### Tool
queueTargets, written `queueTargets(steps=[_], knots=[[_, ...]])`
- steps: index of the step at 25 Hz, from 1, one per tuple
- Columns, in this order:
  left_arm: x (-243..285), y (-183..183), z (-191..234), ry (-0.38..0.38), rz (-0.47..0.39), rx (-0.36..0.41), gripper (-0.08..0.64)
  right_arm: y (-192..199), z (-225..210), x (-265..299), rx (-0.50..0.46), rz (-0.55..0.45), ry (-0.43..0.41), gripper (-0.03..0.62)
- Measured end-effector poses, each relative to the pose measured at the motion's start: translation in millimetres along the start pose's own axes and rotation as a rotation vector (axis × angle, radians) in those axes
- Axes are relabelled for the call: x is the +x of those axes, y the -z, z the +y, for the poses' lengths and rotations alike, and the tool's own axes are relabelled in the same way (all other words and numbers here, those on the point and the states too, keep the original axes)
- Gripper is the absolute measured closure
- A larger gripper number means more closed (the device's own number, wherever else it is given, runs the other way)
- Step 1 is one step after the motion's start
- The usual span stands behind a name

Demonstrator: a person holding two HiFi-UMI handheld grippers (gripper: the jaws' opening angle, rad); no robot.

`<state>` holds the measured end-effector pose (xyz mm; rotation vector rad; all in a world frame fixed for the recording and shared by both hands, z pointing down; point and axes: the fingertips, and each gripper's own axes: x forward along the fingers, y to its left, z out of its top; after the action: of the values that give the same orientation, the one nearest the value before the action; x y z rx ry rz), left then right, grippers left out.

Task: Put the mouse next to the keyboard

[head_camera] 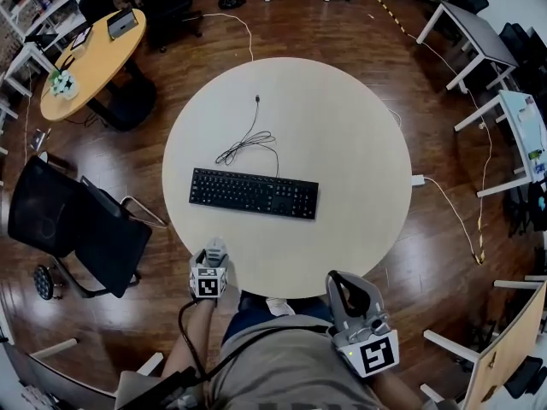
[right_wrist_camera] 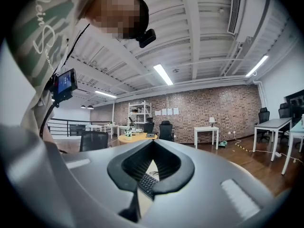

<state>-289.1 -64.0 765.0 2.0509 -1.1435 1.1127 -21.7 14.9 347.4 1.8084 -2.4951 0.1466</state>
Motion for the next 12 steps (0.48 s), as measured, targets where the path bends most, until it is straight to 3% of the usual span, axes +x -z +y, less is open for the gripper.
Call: queueTargets(steps=[12], knots=[[-10,20,-56,0.001,0.056,0.038,0.230,0,-24,-12,0.051,-0.007,-0.031,0.591]])
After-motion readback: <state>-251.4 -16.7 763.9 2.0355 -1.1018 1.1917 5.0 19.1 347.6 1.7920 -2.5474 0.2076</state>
